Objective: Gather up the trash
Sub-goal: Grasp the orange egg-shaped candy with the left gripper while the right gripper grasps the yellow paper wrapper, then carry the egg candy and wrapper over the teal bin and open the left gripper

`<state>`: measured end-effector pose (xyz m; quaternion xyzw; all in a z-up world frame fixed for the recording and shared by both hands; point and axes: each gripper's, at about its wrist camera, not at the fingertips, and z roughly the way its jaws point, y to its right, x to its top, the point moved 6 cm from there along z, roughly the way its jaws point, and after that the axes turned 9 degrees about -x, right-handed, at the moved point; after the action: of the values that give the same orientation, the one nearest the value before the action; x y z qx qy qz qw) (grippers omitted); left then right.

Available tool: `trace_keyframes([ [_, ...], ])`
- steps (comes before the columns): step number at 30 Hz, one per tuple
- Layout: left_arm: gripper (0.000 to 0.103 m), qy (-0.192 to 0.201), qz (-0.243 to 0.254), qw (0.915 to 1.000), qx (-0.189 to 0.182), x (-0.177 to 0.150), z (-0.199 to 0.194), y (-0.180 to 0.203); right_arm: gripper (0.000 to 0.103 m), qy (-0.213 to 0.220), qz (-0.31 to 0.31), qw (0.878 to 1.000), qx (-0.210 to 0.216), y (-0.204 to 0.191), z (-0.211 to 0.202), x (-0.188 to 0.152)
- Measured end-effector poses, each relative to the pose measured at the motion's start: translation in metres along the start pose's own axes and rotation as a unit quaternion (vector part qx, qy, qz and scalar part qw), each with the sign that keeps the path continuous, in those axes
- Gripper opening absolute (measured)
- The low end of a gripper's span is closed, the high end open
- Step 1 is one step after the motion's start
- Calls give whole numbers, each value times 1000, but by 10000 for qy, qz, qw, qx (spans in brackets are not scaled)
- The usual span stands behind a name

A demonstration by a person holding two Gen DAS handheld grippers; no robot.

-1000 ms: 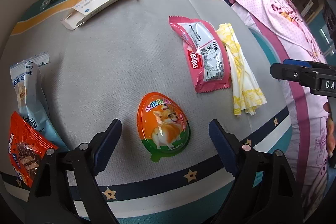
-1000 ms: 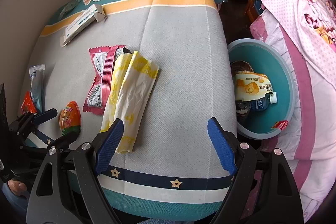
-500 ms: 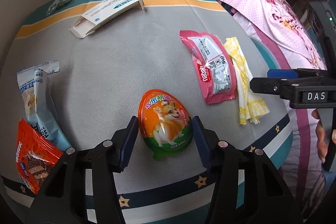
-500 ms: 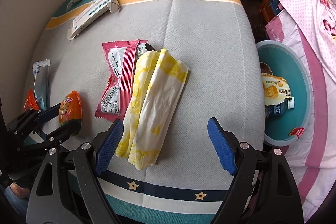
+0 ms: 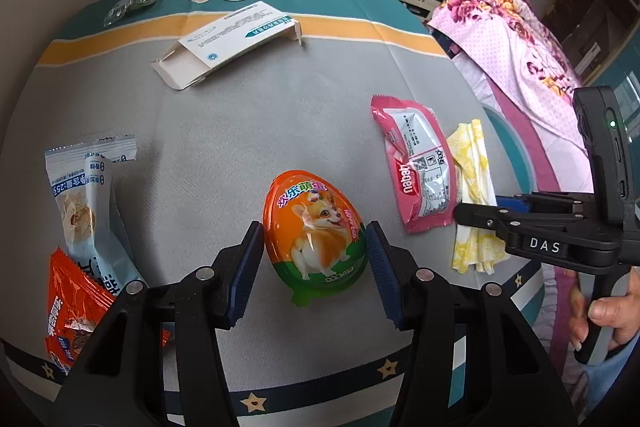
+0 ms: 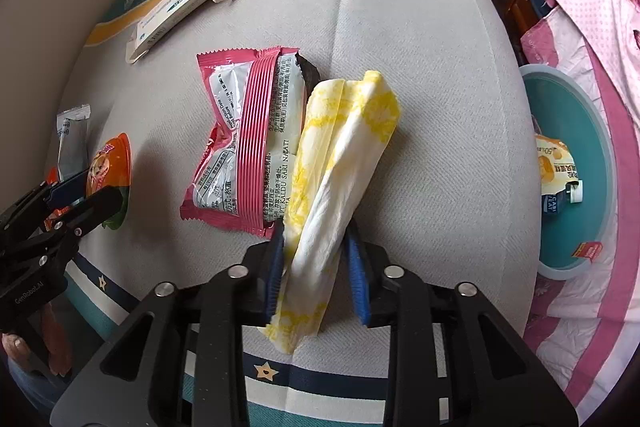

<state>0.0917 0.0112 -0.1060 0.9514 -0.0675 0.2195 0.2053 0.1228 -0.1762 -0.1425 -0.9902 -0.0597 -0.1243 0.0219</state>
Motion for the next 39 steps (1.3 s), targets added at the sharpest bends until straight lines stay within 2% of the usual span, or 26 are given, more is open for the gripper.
trace_keyframes([
  [4,53,20,6,10000,4,2,-2,4,8,122,97,9998,135,6,-9,0],
  [11,54,110,156,9998,-77,13,-9,21,8,488,301,9982,164,28,-37,8],
  [20,54,221,514,9982,-210,35,-15,62,8,799,504,9953,192,61,-65,10],
  [30,54,162,1205,9917,-422,62,2,144,8,1203,1114,9865,4,145,-94,8],
  [39,54,-103,1756,9824,-626,76,46,222,8,1323,1647,9773,-188,224,-99,-4],
])
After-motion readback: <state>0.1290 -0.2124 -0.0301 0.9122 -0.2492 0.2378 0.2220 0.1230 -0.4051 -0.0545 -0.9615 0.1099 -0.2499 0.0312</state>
